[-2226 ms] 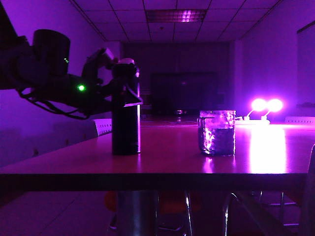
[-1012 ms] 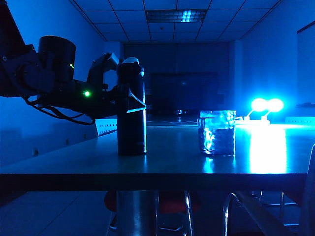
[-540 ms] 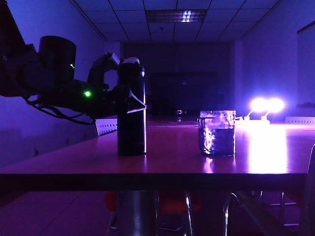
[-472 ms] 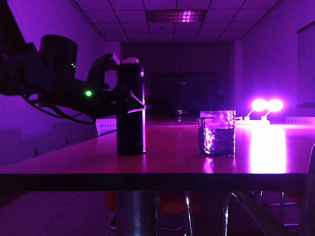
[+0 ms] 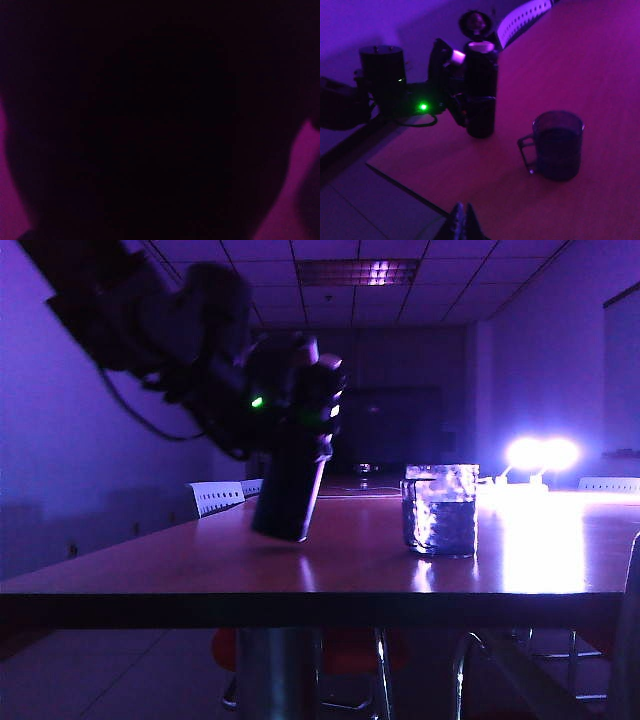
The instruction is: Pick up the black thermos cup, pour some water from it into the cup, and then put the thermos cup back on the table.
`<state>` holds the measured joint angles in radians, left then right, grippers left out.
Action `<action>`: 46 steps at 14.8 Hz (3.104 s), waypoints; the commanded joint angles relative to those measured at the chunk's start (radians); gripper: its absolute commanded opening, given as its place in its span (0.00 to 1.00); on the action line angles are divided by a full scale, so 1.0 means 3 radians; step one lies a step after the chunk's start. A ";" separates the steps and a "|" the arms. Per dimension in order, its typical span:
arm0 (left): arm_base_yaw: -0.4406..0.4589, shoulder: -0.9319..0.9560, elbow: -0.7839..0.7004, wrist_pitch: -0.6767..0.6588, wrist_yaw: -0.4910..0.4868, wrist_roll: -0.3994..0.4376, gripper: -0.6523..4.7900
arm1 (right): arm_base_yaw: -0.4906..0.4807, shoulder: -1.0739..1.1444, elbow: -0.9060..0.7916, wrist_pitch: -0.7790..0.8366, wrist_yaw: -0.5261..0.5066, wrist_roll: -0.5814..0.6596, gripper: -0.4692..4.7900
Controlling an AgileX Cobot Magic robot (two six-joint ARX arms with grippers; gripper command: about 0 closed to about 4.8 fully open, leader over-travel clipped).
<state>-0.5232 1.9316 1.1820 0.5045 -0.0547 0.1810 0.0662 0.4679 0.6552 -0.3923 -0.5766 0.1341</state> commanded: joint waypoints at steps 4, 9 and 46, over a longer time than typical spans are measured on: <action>-0.0032 -0.0048 0.0125 0.0268 -0.0039 0.0011 0.73 | -0.0001 0.0010 0.0017 0.0046 -0.0008 -0.0092 0.09; -0.0178 -0.0047 0.0128 0.0189 -0.0435 0.0345 0.73 | -0.0001 0.0019 0.0017 0.0041 -0.0008 -0.0113 0.09; -0.0615 0.0374 0.0791 -0.0153 -0.1226 0.2923 0.73 | -0.0001 0.0024 0.0017 -0.0100 -0.0020 -0.0200 0.09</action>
<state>-0.7025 2.0548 1.4082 0.3847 -0.4206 1.0218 0.0662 0.4751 0.6548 -0.4335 -0.5766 0.0776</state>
